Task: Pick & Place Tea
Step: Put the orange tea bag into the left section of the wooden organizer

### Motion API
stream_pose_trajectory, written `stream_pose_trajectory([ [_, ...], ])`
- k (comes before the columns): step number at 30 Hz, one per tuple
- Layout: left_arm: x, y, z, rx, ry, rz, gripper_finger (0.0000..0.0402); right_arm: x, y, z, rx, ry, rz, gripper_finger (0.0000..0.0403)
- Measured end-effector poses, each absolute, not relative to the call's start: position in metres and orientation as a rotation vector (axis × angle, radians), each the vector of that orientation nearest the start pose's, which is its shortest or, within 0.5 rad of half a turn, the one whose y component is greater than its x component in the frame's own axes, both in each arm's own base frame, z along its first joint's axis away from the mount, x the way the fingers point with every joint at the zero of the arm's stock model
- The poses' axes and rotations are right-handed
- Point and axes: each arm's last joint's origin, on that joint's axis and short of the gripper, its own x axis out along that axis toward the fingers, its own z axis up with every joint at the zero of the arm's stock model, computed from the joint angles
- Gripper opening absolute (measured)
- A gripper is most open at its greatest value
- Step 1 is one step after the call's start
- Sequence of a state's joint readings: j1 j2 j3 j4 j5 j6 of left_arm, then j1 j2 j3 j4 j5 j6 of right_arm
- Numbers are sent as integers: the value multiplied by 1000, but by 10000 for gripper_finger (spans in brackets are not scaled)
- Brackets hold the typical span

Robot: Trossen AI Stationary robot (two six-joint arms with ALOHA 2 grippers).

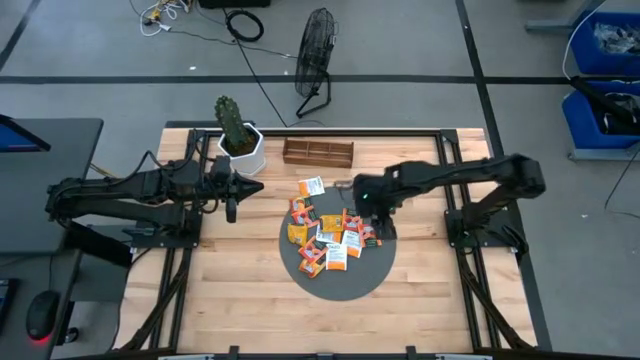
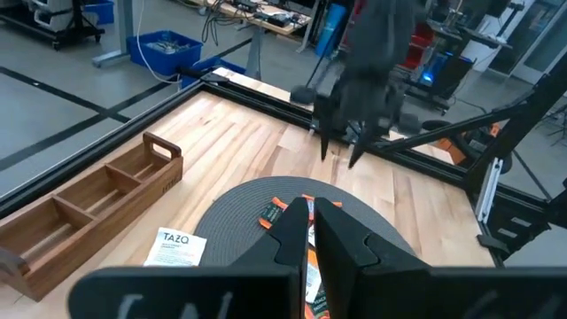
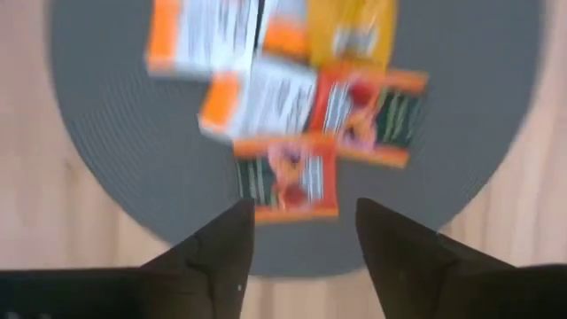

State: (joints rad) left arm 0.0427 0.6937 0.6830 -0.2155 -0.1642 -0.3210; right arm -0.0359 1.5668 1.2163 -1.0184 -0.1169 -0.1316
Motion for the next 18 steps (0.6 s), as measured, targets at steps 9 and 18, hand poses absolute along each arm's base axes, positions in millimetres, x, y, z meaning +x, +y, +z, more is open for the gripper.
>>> stream_pose_trajectory([
  [9,156,11,307,-312,198,243,26,318,-2,202,-100,1397,244,222],
  [18,156,11,307,-313,202,243,26,307,-2,159,-34,1459,194,207],
])
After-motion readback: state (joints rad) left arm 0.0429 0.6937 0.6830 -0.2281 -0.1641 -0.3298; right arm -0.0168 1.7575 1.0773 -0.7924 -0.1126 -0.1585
